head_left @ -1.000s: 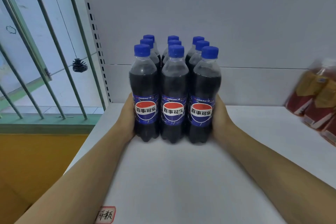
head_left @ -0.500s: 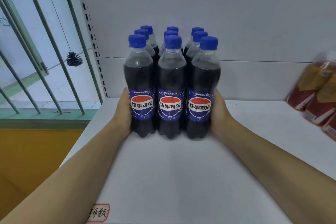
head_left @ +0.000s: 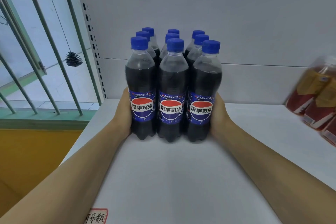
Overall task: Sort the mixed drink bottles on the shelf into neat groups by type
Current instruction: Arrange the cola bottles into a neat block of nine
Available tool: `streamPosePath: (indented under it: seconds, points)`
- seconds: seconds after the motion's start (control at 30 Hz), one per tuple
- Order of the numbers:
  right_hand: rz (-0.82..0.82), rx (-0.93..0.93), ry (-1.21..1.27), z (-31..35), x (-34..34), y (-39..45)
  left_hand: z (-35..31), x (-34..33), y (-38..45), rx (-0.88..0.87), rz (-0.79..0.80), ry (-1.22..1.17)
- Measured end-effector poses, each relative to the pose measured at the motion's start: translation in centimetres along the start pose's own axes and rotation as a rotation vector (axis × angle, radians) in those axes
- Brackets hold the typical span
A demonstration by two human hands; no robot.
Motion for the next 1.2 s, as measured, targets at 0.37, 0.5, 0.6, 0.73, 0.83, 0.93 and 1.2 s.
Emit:
streamPosePath:
  seconds: [0.37, 0.5, 0.6, 0.73, 0.83, 0.93, 1.2]
  points:
    - [0.004, 0.025, -0.013, 0.1, -0.1, -0.2, 0.2, 0.3, 0.3, 0.010, 0.017, 0.055]
    - [0.005, 0.033, -0.001, 0.1, -0.2, -0.3, 0.4, 0.5, 0.5, 0.016, 0.045, 0.082]
    - [0.011, 0.037, 0.002, 0.2, -0.3, -0.4, 0.3, 0.4, 0.4, 0.026, 0.052, 0.077]
    - [0.012, 0.034, 0.009, 0.2, -0.3, -0.6, 0.2, 0.4, 0.2, 0.019, 0.053, 0.067]
    - [0.026, 0.050, 0.013, 0.4, -0.6, -1.0, 0.0, 0.3, -0.3, -0.003, 0.068, 0.039]
    - [0.040, 0.072, 0.029, 0.6, -0.5, -1.9, -0.2, 0.3, -1.0, -0.003, 0.091, 0.005]
    - [0.017, 0.074, -0.018, 0.0, -1.0, -2.5, 0.1, -0.1, -1.8, -0.027, 0.108, 0.007]
Point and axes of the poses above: each hand's wrist, its own y-axis towards the middle knuckle, its own x-axis out of the back of the hand, z = x × y, the point moved 2 cm from there along y, towards the middle knuckle, and after that the axes turned 2 degrees about y, right-handed, at the moved point
